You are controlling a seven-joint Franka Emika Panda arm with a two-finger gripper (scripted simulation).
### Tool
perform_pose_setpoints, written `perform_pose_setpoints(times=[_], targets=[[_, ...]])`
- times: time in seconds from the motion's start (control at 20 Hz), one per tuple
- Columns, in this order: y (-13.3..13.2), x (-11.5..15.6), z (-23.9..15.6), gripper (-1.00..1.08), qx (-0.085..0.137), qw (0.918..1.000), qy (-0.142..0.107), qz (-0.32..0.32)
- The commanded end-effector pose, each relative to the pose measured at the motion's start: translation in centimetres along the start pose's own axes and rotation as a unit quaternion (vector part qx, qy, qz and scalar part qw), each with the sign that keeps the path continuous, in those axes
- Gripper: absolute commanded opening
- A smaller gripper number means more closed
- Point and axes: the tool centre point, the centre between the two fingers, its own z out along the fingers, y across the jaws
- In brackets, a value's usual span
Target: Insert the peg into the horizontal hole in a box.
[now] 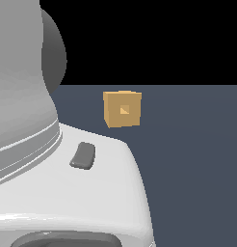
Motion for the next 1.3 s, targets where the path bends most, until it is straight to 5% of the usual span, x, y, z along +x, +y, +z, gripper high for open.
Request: perform_pose_setpoints(times=[0.0, 0.95, 1.25], targets=[[1.1, 2.0, -0.4, -1.0, -0.001, 1.0, 0.0, -0.006], [12.4, 26.6, -4.6, -1.0, -0.001, 0.9979, -0.001, -0.064], [14.8, 32.4, -5.5, -1.0, -0.001, 0.9969, -0.001, -0.078]])
